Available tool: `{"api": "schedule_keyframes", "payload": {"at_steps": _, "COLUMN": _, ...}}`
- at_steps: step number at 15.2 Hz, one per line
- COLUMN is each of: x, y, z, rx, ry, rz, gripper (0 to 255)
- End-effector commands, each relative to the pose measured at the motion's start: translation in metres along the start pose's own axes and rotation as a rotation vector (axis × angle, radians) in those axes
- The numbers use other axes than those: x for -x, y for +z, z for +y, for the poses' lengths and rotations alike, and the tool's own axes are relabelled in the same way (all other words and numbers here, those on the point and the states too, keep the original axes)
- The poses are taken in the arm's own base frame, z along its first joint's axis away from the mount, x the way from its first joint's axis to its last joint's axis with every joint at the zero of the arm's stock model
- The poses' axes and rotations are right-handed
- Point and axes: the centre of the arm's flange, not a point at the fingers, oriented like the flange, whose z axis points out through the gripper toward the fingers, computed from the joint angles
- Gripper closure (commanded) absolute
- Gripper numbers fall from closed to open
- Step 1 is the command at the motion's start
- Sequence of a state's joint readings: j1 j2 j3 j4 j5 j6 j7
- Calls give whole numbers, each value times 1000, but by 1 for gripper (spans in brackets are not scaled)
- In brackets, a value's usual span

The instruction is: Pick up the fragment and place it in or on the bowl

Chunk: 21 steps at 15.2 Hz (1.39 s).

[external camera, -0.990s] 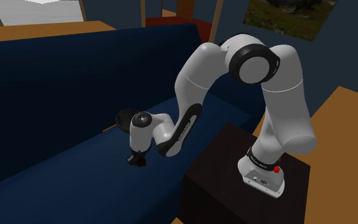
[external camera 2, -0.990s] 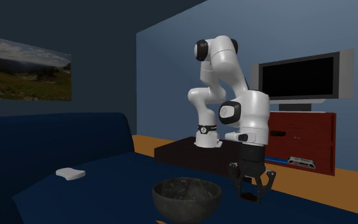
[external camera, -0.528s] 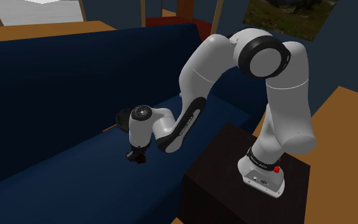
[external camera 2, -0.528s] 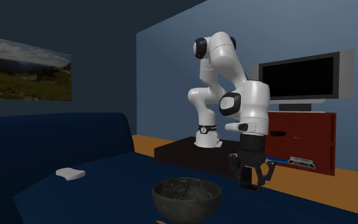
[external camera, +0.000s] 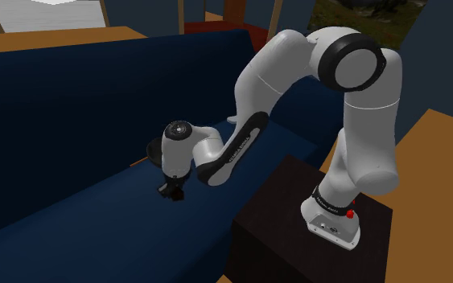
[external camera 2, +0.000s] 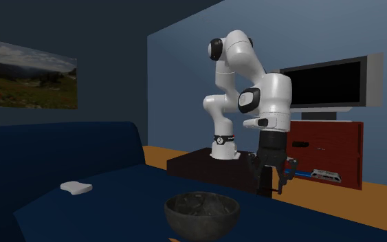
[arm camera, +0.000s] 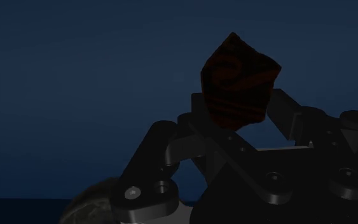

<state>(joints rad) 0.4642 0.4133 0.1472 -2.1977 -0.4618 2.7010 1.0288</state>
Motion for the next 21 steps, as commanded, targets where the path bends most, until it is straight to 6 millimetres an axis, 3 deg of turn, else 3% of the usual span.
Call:
{"api": "schedule_keyframes", "payload": {"at_steps": 1, "x": -1, "y": -10, "z": 0, "rx": 0, "ry": 0, "rz": 0, "gripper": 255}}
{"api": "schedule_keyframes", "payload": {"at_steps": 20, "x": -19, "y": -106, "z": 3, "rx": 0, "ry": 0, "rz": 0, "gripper": 255}}
{"api": "schedule_keyframes", "payload": {"at_steps": 21, "x": -31, "y": -104, "z": 9, "rx": 0, "ry": 0, "rz": 0, "gripper": 255}}
